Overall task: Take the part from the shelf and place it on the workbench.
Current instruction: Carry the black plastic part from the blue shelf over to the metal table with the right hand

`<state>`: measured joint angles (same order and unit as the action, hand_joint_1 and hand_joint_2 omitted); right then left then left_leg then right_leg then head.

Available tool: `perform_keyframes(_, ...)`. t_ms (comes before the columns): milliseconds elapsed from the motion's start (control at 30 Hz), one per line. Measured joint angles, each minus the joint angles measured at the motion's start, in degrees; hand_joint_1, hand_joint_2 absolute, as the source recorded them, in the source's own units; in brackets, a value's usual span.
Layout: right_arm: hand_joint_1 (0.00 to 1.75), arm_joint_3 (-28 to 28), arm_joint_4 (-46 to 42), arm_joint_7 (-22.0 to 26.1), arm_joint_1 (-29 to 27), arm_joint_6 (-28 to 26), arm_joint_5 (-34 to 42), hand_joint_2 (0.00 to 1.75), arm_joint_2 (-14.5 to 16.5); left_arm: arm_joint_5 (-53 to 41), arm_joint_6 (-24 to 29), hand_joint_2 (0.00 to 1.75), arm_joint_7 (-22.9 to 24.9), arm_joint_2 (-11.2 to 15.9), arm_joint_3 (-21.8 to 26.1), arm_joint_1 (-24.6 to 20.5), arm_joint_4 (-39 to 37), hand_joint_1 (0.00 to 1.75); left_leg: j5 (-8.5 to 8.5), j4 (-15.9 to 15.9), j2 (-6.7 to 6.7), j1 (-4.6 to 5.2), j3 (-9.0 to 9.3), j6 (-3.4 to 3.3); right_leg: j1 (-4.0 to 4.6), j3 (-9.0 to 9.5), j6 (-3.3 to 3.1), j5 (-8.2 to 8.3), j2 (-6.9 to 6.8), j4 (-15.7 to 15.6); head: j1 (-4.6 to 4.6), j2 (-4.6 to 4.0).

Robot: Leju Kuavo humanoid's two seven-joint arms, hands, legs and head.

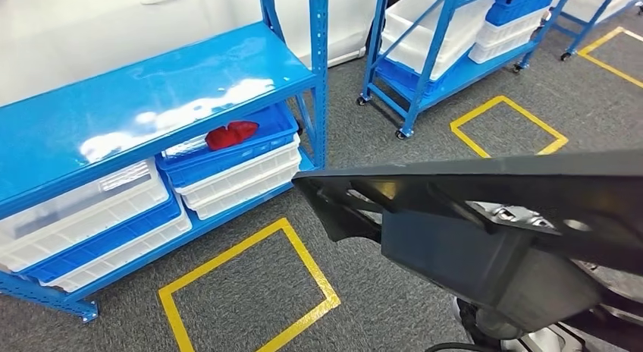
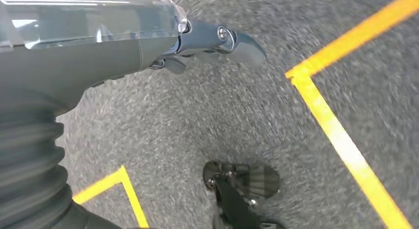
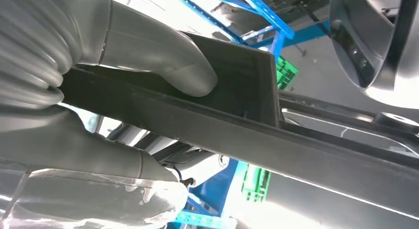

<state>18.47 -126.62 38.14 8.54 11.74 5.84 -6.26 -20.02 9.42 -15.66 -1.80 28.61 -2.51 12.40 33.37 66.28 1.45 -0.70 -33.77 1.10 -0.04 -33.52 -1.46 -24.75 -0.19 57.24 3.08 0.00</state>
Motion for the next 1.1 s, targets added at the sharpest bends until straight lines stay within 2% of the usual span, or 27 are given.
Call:
perform_keyframes(33, 1.75, 0.0, 0.0, 0.0, 0.0, 0.3, 0.1, 1.75, 0.0, 0.1, 0.0, 1.75, 0.0, 0.0, 0.0, 0.2, 0.0, 0.00, 1.61, 3.9, -0.62, 0.00, -1.91, 0.02, 0.07, -0.05, -0.14, 0.03, 0.66, 0.0, 0.01, 0.00)
perform_keyframes(67, 1.75, 0.0, 0.0, 0.0, -0.1, 0.6, 0.1, 1.75, 0.0, 0.2, 0.0, 1.75, 0.1, 0.0, 0.1, 0.4, 0.0, 0.00, 2.31, 6.7, -0.89, 0.00, -3.38, 0.07, 0.12, -0.07, -0.19, 0.04, 1.41, 0.1, 0.01, 0.00)
perform_keyframes(100, 1.75, 0.0, 0.1, 0.0, -0.1, 0.9, 0.2, 1.75, 0.0, 0.3, 0.0, 1.75, 0.2, 0.0, 0.2, 0.5, 0.0, 0.00, 1.82, 7.6, -0.99, -0.02, -3.98, 0.10, 0.13, -0.07, -0.19, 0.03, 2.18, 0.2, 0.01, 0.00)
perform_keyframes(133, 1.75, 0.0, 0.3, 0.0, -0.1, 1.0, 0.2, 1.75, 0.0, 0.4, 0.0, 1.75, 0.3, 0.0, 0.3, 0.6, 0.0, 0.00, 0.22, 6.2, -1.09, -0.06, -3.59, 0.12, 0.10, -0.07, -0.14, 0.00, 2.96, 0.3, 0.01, 0.00)
perform_keyframes(167, 1.75, 0.0, 0.5, 0.0, 0.0, 1.2, 0.4, 1.75, 0.0, 0.4, 0.0, 1.75, 0.4, 0.0, 0.5, 0.6, 0.0, 0.00, -2.08, 3.0, -1.44, -0.13, -2.30, 0.10, 0.06, -0.06, -0.04, -0.06, 3.71, 0.5, 0.01, 0.00)
perform_keyframes(200, 1.75, 0.0, 0.8, 0.0, 0.1, 1.2, 0.6, 1.75, 0.0, 0.5, 0.0, 1.75, 0.6, 0.0, 0.7, 0.6, 0.0, 0.00, -4.08, -0.9, -2.51, -0.26, -0.71, 0.03, 0.05, -0.14, 0.14, -0.18, 4.39, 0.8, 0.00, 0.00)
perform_keyframes(233, 1.75, 0.0, 1.1, 0.0, 0.3, 1.2, 1.0, 1.75, 0.0, 0.6, -0.1, 1.75, 0.6, 0.0, 0.9, 0.5, 0.0, 0.00, -5.37, -4.2, -3.59, -0.38, 0.65, -0.07, 0.07, -0.35, 0.38, -0.31, 5.07, 1.2, 0.00, 0.00)
perform_keyframes(300, 1.75, -0.1, 1.9, 0.0, 0.5, 1.3, 1.7, 1.75, 0.0, 0.8, -0.3, 1.75, 0.7, 0.0, 1.1, 0.5, 0.0, 0.00, -5.91, -7.3, -4.99, -0.40, 1.81, -0.44, -0.01, -0.95, 1.07, -0.34, 6.17, 1.7, 0.00, 0.00)
perform_keyframes(367, 1.75, -0.3, 2.5, 0.0, 0.5, 1.7, 2.0, 1.75, 0.0, 0.9, -0.9, 1.75, 0.8, -0.1, 1.2, 0.3, 0.0, 0.00, -6.10, -7.7, -4.07, -0.23, 1.94, -1.15, -0.23, -1.35, 1.84, -0.10, 6.95, 1.6, 0.01, 0.00)
perform_keyframes(400, 1.75, -0.5, 2.7, 0.0, 0.5, 1.9, 2.0, 1.75, 0.0, 0.9, -1.2, 1.75, 0.8, -0.2, 1.3, 0.3, 0.0, 0.00, -6.32, -8.0, -3.49, -0.21, 2.04, -1.57, -0.25, -1.58, 2.16, -0.35, 6.43, 1.9, 0.00, 0.00)
perform_keyframes(467, 1.75, -0.7, 3.1, 0.0, 0.5, 2.3, 1.6, 1.75, 0.0, 0.9, -1.7, 1.75, 0.8, -0.3, 1.5, 0.3, 0.0, 0.00, -6.68, -8.5, -2.23, -0.30, 2.19, -2.23, -0.25, -3.30, 2.66, -2.54, 3.76, 5.5, -0.01, 0.00)
perform_keyframes(500, 1.75, -0.8, 3.3, 0.0, 0.4, 2.5, 1.3, 1.75, 0.0, 0.9, -1.8, 1.75, 0.8, -0.3, 1.5, 0.4, 0.0, 0.00, -6.69, -8.5, -1.59, -0.23, 2.20, -2.38, -0.31, -4.95, 2.91, -4.31, 2.25, 8.9, -0.02, 0.00)
perform_keyframes(533, 1.75, -0.8, 3.4, 0.0, 0.3, 2.7, 1.1, 1.75, 0.1, 0.9, -1.8, 1.75, 0.9, -0.3, 1.6, 0.5, 0.0, 0.00, -6.65, -8.5, -0.93, -0.14, 2.19, -2.47, -0.44, -6.84, 3.14, -5.97, 1.39, 12.8, -0.01, 0.00)
perform_keyframes(567, 1.75, -0.8, 3.6, 0.0, 0.2, 2.9, 0.9, 1.75, 0.2, 1.0, -1.8, 1.75, 1.0, -0.3, 1.8, 0.5, 0.0, 0.00, -6.60, -8.5, -0.22, -0.07, 2.18, -2.48, -0.59, -8.37, 3.32, -6.95, 0.96, 15.8, -0.01, 0.00)
perform_keyframes(600, 1.75, -0.8, 3.8, 0.0, 0.1, 3.1, 0.7, 1.75, 0.3, 1.0, -1.8, 1.75, 1.2, -0.4, 1.9, 0.6, 0.0, 0.00, -6.51, -8.5, 0.50, -0.02, 2.20, -2.47, -0.71, -9.05, 3.42, -6.93, 0.70, 17.1, -0.01, 0.00)
perform_keyframes(633, 1.75, -0.8, 4.0, 0.0, 0.0, 3.3, 0.7, 1.75, 0.4, 1.0, -1.7, 1.75, 1.2, -0.4, 2.1, 0.5, 0.0, 0.00, -6.42, -8.5, 1.18, 0.00, 2.27, -2.40, -0.77, -8.58, 3.42, -5.92, 0.44, 16.2, -0.01, 0.00)
perform_keyframes(667, 1.75, -0.8, 4.2, 0.0, -0.1, 3.5, 0.8, 1.75, 0.5, 1.1, -1.7, 1.75, 1.3, -0.4, 2.3, 0.5, 0.0, 0.00, -6.31, -8.5, 1.81, 0.00, 2.40, -2.30, -0.77, -6.98, 3.33, -4.15, -0.02, 13.2, -0.02, 0.00)
perform_keyframes(700, 1.75, -0.9, 4.3, 0.0, -0.1, 3.8, 1.1, 1.75, 0.6, 1.1, -1.6, 1.75, 1.3, -0.5, 2.4, 0.4, 0.0, 0.00, -6.17, -8.5, 2.38, 0.03, 2.59, -2.15, -0.66, -4.76, 3.09, -2.43, -1.12, 9.0, -0.02, 0.00)
perform_keyframes(767, 1.75, -1.1, 4.8, 0.0, 0.0, 4.9, 2.0, 1.75, 1.0, 1.2, -1.4, 1.75, 1.2, -0.5, 2.6, 0.3, 0.0, 0.00, -5.83, -8.4, 3.39, 0.25, 2.89, -1.62, -0.07, -1.55, 2.23, -0.59, -3.09, 2.7, -0.01, 0.00)
perform_keyframes(800, 1.75, -1.4, 5.0, 0.0, 0.0, 5.6, 2.5, 1.75, 1.2, 1.2, -1.4, 1.75, 1.1, -0.5, 2.6, 0.3, 0.0, 0.00, -5.68, -8.5, 3.89, 0.33, 3.00, -1.32, 0.23, -1.03, 1.78, -0.53, -3.53, 1.5, -0.01, 0.00)
perform_keyframes(867, 1.75, -2.2, 5.5, 0.0, -0.2, 7.0, 3.1, 1.75, 1.8, 1.0, -1.5, 1.75, 0.8, -0.5, 2.8, 0.2, 0.0, 0.00, -5.48, -8.6, 4.84, 0.38, 3.28, -0.72, 0.43, -1.15, 1.06, -0.50, -2.43, 1.2, -0.01, 0.00)
perform_keyframes(900, 1.75, -2.8, 5.6, 0.0, -0.5, 7.7, 3.3, 1.75, 2.1, 0.7, -1.7, 1.75, 0.5, -0.4, 2.8, 0.2, 0.0, 0.00, -5.18, -8.4, 4.42, 0.28, 3.37, -0.41, 0.32, -1.03, 0.75, -0.35, -1.83, 0.9, -0.01, -0.01)
perform_keyframes(967, 1.75, -4.1, 5.8, 0.0, -1.3, 9.2, 3.3, 1.75, 3.0, 0.0, -2.1, 1.75, 0.1, -0.2, 2.8, 0.1, 0.0, 0.00, -2.90, -5.2, 1.91, 0.11, 2.22, -0.03, 0.02, -0.63, 0.05, -0.03, -0.68, 0.4, 0.00, -0.01)
perform_keyframes(1000, 1.75, -4.8, 5.8, 0.0, -1.8, 9.9, 3.3, 1.75, 3.5, -0.2, -2.2, 1.75, 0.0, 0.0, 2.8, 0.2, 0.0, 0.00, -1.03, -1.8, 0.33, 0.01, 0.71, 0.03, -0.01, -0.54, -0.19, 0.03, -0.12, 0.3, 0.00, -0.01)
perform_keyframes(1033, 1.75, -5.6, 5.9, 0.0, -2.3, 10.6, 3.4, 1.75, 3.9, -0.3, -2.3, 1.75, 0.0, 0.2, 2.8, 0.3, 0.0, 0.00, 0.85, 2.2, -0.51, 0.00, -1.18, 0.05, 0.02, -0.53, -0.39, 0.01, 0.52, 0.3, 0.01, 0.00)
perform_keyframes(1067, 1.75, -6.3, 5.9, 0.0, -2.8, 11.5, 3.5, 1.75, 4.3, -0.3, -2.3, 1.75, -0.1, 0.4, 2.9, 0.5, 0.0, 0.00, 2.07, 5.7, -0.82, 0.01, -2.94, 0.07, 0.09, -0.53, -0.46, -0.01, 1.26, 0.3, 0.01, 0.00)
perform_keyframes(1100, 1.75, -7.0, 6.1, 0.0, -3.3, 12.4, 3.6, 1.75, 4.6, -0.3, -2.4, 1.75, -0.2, 0.6, 2.9, 0.6, 0.0, 0.00, 2.22, 7.6, -0.93, 0.01, -4.06, 0.08, 0.14, -0.51, -0.49, -0.03, 2.05, 0.3, 0.01, 0.00)
